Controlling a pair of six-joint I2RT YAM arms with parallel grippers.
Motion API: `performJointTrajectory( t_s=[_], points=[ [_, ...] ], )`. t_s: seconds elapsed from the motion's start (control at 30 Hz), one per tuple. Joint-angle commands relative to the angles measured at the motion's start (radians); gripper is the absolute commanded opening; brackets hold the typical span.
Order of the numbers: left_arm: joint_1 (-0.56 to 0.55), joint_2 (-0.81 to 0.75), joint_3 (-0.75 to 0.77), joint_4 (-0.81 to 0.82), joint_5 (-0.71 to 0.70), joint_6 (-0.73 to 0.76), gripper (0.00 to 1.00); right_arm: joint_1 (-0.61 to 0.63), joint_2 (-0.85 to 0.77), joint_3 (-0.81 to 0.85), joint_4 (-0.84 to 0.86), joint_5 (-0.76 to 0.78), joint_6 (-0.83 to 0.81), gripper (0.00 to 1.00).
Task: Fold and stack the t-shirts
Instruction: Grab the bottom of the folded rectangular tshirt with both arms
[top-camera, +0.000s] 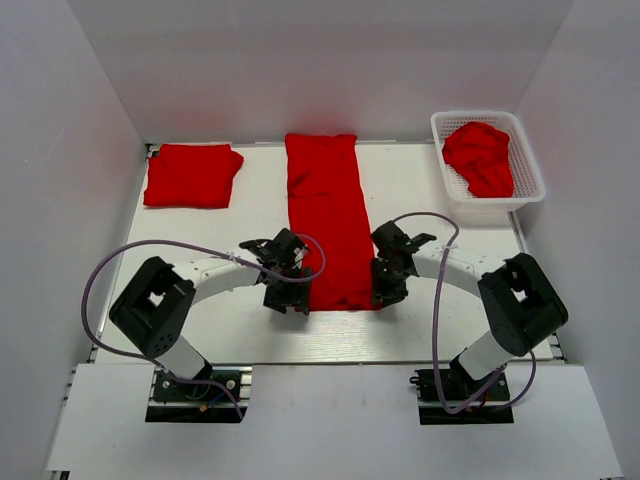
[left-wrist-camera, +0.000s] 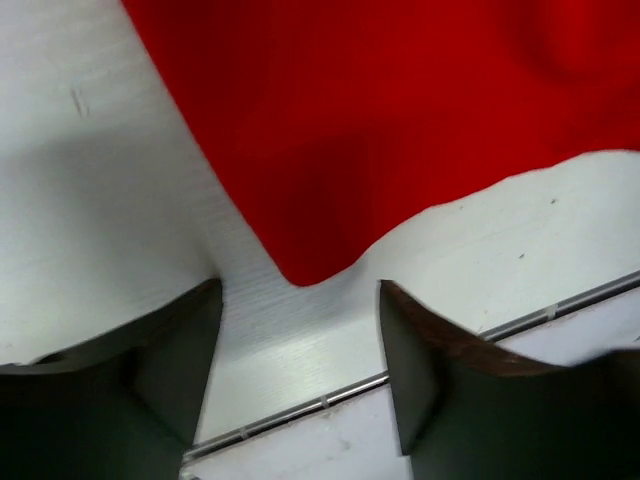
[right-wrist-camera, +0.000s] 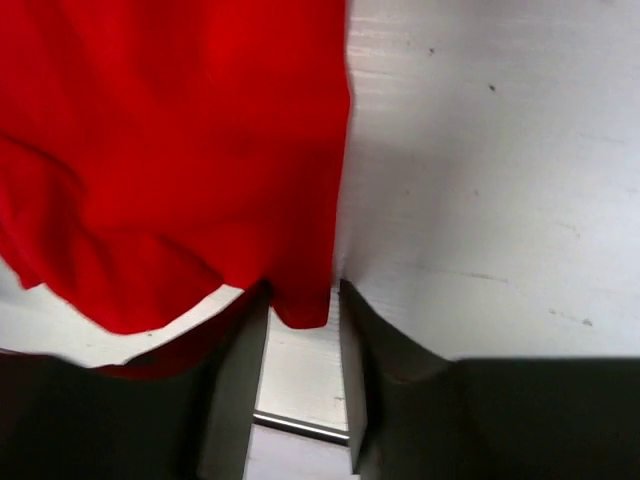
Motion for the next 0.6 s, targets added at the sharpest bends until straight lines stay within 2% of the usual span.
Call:
performJointTrajectory(
  t_s=[0.0,0.07,0.13,0.17,0.2,0.23,0.3,0.33,0.37,0.4,0.57],
  points=[
    [-0.004,0.040,0.031,0.041,-0.038,0.044,0.69,0.000,0.023,0.013,0.030,-0.023,-0.014,0.37],
    [-0.013,0.078,0.040,0.041,-0.038,0.057,0.60,-0.001,0.043,0.014,0.041,-0.043,-0.026,0.36],
    [-0.013,0.104,0.066,0.041,-0.038,0.068,0.48,-0.003,0.066,0.022,0.036,-0.055,-0.042,0.29],
    [-0.013,0.129,0.076,0.027,-0.038,0.080,0.43,0.000,0.077,0.027,0.033,-0.058,-0.046,0.22],
    [-0.013,0.138,0.085,0.003,-0.038,0.080,0.33,0.000,0.080,0.028,0.029,-0.058,-0.046,0.18],
    [-0.013,0.138,0.096,0.002,-0.038,0.080,0.28,-0.001,0.077,0.027,0.027,-0.058,-0.046,0.08],
    [-0.022,0.138,0.096,-0.011,-0.038,0.080,0.19,0.000,0.057,0.017,0.012,-0.058,-0.039,0.00],
    [-0.022,0.129,0.096,-0.034,-0.038,0.080,0.09,0.002,0.048,0.002,0.009,-0.063,-0.036,0.00],
    [-0.022,0.129,0.096,-0.045,-0.038,0.070,0.03,0.002,0.028,-0.013,0.006,-0.064,-0.025,0.00],
    [-0.031,0.114,0.096,-0.057,-0.047,0.059,0.00,0.005,0.010,-0.024,0.000,-0.079,-0.023,0.00],
    [-0.042,0.075,0.096,-0.131,-0.060,0.005,0.00,0.013,-0.087,-0.076,-0.050,-0.121,-0.005,0.00]
  ],
)
